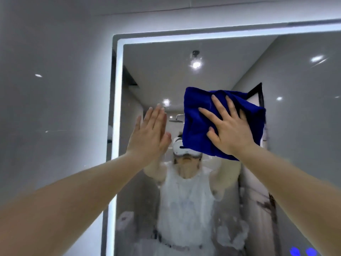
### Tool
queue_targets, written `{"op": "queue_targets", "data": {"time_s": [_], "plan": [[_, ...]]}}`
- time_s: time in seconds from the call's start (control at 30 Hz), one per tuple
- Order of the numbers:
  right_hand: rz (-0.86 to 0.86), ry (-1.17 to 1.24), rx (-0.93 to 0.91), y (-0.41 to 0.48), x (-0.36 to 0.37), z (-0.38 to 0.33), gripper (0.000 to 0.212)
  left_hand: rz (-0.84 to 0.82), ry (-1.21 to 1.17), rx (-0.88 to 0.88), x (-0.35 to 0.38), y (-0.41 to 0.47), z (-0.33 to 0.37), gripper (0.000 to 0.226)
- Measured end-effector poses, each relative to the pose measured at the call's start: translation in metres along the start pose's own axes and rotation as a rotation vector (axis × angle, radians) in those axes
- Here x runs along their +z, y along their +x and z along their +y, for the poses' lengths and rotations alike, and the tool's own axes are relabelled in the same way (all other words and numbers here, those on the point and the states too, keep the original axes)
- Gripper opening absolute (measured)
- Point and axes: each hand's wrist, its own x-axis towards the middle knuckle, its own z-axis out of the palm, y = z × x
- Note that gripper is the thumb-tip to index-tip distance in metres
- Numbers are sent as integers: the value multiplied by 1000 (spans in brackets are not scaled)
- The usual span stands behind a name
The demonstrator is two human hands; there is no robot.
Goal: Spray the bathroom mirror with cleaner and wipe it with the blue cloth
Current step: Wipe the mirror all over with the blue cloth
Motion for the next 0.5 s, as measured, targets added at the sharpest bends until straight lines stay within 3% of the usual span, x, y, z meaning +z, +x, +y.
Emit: {"op": "queue_targets", "data": {"time_s": [0.5], "plan": [[17,9,75,-44,-8,132,59,45,-99,128,8,38,159,60]]}}
